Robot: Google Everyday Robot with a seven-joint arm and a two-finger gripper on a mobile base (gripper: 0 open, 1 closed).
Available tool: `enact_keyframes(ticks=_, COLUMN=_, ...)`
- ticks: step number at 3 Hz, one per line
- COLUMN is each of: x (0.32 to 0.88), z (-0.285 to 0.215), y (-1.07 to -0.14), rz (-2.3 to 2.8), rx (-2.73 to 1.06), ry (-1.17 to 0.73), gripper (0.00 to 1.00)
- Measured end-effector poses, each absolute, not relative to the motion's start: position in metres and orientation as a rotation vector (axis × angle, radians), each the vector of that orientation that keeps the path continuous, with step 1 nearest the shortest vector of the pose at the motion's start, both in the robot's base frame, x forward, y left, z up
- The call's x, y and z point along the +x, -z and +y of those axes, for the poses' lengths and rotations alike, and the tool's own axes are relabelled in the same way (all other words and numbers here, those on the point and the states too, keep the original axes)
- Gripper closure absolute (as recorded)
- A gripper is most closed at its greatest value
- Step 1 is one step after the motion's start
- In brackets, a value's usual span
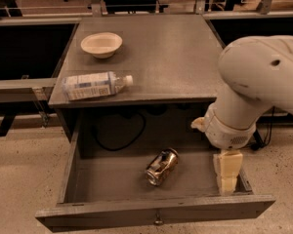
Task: Pick orange can from top drawer and place on counter
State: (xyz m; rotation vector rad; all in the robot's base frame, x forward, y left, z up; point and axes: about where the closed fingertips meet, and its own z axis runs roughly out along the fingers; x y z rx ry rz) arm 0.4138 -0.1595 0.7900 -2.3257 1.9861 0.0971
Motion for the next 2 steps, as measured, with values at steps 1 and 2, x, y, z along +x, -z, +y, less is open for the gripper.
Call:
enact_keyframes(ticks=1, x=0.4234, z=-0.146, y=-0.7742, rz=1.751, rx=-2.419, ry=-0.119, gripper=0.0)
enact_keyframes(ticks=2, x=0.4193, z=-0.1421, y=-0.7745, rz=1.641, rx=-2.471, ry=-0.141, gripper=0.0)
